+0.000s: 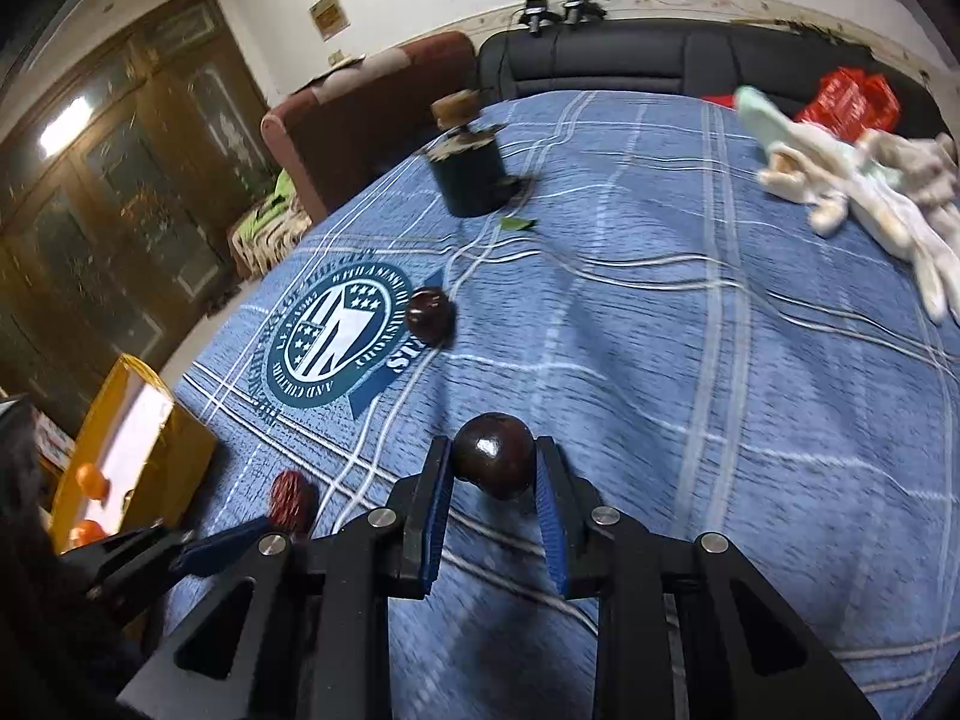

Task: Organize fruits

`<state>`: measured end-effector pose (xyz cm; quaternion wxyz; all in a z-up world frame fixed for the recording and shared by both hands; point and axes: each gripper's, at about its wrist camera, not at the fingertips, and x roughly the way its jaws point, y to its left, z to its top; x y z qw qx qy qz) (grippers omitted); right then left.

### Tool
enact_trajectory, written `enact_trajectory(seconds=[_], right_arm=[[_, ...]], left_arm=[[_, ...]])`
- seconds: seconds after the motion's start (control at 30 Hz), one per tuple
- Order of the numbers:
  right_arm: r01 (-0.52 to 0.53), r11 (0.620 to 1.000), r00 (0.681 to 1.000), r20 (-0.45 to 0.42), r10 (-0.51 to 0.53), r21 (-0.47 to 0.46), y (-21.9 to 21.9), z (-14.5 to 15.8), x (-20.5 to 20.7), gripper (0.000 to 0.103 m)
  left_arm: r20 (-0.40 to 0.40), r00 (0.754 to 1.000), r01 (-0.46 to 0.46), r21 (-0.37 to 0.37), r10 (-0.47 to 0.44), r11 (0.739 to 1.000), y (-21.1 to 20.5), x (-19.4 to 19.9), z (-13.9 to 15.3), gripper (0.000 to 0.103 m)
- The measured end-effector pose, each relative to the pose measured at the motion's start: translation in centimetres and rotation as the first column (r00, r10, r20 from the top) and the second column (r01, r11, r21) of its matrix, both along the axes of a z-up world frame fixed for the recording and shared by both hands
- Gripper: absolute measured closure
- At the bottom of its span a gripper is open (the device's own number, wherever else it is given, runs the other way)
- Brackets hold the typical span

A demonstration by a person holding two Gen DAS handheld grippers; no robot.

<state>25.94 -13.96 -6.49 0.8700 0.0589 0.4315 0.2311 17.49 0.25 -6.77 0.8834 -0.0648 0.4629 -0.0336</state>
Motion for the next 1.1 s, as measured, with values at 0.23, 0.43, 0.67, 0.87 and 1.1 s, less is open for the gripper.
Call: enact_trajectory(seconds=[0.23, 0.43, 0.67, 0.87, 1.1], right_arm=[[0.055, 0.998, 0.998, 0.012, -0.056, 0.021, -4.1, 1.5, -2.9, 0.076], [0.062, 0.997, 0.998, 0.028, -0.063, 0.042, -5.1, 2.8, -5.0, 0.076], [0.025, 0.999, 0.998, 0.048, -0.027, 0.047, -3.2, 3.5, -7.3, 0.076], [-0.069, 0.995, 0.995, 0.072, 0.063, 0.076, 0.6, 5.1, -10.1, 0.076], [-0.267, 0.957, 0.961, 0.103, 0.256, 0.112, 9.7, 7.2, -13.6, 0.076]], left_arm=[[0.029, 1.0, -0.009, 0.024, 0.008, 1.0, -0.9, 0.9, -0.2, 0.061], [0.038, 0.999, 0.0, -0.029, 0.001, 1.0, 0.3, 0.4, -0.2, 0.084], [0.054, 0.998, -0.009, -0.061, 0.013, 0.998, 2.0, -2.5, 1.2, 0.085], [0.163, 0.986, -0.016, -0.057, 0.025, 0.998, 5.2, -9.0, 6.9, 0.085], [0.173, 0.977, -0.143, 0.081, 0.128, 0.986, 13.7, -15.7, 8.8, 0.084]])
